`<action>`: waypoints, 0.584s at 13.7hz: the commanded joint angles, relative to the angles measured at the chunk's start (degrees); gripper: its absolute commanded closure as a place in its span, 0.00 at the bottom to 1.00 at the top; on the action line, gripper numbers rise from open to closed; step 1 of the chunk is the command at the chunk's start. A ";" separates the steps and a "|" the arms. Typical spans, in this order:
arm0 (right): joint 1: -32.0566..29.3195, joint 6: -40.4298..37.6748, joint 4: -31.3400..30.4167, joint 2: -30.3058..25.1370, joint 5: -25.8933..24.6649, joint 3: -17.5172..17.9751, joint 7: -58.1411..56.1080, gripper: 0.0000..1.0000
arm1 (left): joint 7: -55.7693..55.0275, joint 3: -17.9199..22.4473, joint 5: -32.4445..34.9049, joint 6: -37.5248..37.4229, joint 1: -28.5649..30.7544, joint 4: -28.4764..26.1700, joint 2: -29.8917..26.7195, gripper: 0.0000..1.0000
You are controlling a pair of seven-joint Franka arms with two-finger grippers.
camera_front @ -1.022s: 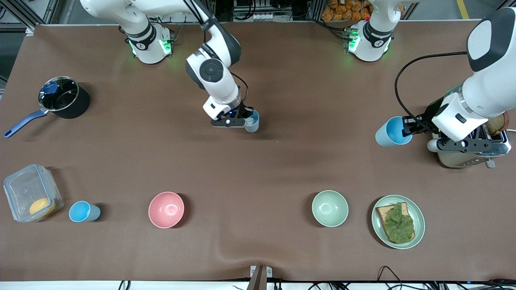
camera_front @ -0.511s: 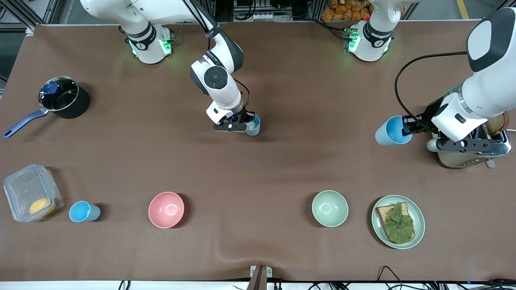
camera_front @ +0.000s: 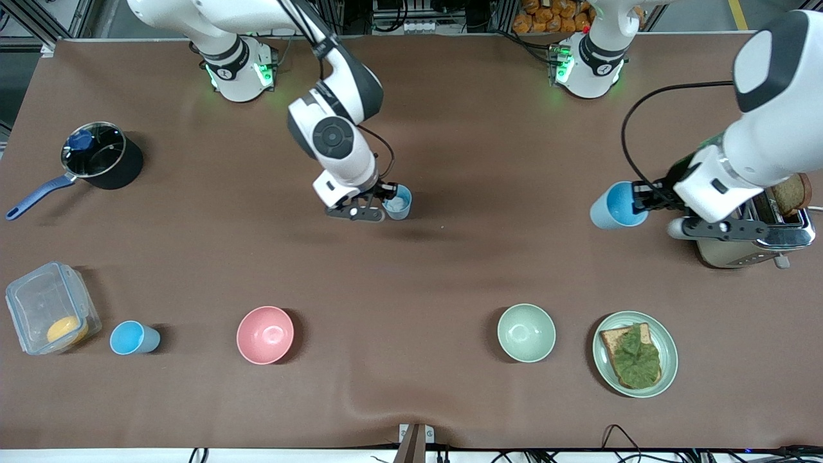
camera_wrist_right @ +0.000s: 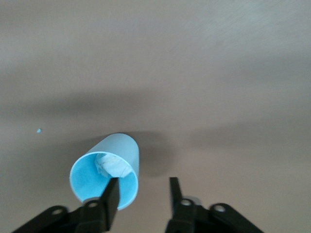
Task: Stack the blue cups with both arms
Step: 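Release the cup with the right gripper while the left gripper lifts its cup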
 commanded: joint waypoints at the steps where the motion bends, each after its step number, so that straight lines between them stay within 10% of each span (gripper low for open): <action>1: -6.07 -8.69 4.93 -2.86 -0.74 0.51 0.09 0.00 | -3.39 -1.70 -1.05 0.41 -2.14 1.35 0.88 1.00; 8: -26.81 -20.39 5.93 -16.20 -0.74 0.51 -24.47 0.00 | -19.82 -2.24 -0.96 6.03 -14.35 1.26 4.74 1.00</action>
